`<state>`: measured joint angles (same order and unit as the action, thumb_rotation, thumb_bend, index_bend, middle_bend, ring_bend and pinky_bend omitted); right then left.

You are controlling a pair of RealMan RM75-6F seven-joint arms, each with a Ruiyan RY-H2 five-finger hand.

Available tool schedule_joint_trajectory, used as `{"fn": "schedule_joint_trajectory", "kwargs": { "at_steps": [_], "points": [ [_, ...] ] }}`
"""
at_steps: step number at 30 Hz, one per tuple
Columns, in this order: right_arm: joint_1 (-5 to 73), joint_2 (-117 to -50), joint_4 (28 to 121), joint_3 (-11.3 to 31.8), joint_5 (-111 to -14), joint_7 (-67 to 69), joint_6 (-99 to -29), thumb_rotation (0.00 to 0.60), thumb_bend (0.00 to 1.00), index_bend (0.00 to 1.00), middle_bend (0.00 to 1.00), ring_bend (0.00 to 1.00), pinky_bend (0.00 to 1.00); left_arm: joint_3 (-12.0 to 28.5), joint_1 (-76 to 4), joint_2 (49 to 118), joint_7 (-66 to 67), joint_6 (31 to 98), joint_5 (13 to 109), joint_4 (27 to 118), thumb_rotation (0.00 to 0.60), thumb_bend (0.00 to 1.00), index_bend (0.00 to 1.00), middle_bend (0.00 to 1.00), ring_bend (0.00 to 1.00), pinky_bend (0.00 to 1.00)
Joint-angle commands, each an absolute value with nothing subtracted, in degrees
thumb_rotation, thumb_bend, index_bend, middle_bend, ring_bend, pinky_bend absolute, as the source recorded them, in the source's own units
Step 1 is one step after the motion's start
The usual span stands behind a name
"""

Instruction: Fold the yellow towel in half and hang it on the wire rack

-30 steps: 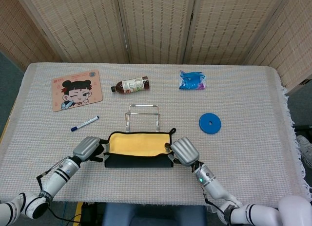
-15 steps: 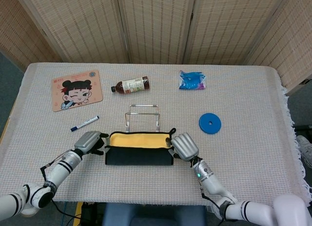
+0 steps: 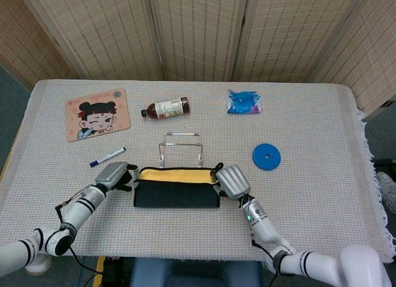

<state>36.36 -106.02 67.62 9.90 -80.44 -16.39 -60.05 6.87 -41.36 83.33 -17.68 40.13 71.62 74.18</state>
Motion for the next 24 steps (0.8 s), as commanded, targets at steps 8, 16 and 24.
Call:
{"fn": "schedule_joint_trajectory", "kwargs": {
  "at_steps": [8, 16, 24],
  "points": [
    [37.6, -107.2, 66.0, 10.6, -79.2, -17.4, -59.7, 0.600, 0.55, 0.68, 0.91, 0.97, 1.00, 7.6, -42.0, 84.7, -17.2, 38.4, 69.5, 71.3, 0.600, 0.48, 0.48, 0.99, 0.85, 0.98],
    [38.5, -108.6, 63.6, 11.1, -78.0, -18.0, -59.3, 0.600, 0.55, 0.68, 0.91, 0.97, 1.00, 7.7, -42.1, 84.4, -16.0, 37.5, 68.3, 71.3, 0.600, 0.48, 0.18, 0.98, 0.85, 0.98],
    [40.1, -110.0, 60.0, 12.1, -77.5, -17.9, -58.9, 0.600, 0.55, 0.68, 0.91, 0.97, 1.00, 7.9, -39.6, 82.1, -16.5, 41.5, 68.8, 74.5, 0.600, 0.48, 0.07, 0.98, 0.85, 0.98]
  ]
}}
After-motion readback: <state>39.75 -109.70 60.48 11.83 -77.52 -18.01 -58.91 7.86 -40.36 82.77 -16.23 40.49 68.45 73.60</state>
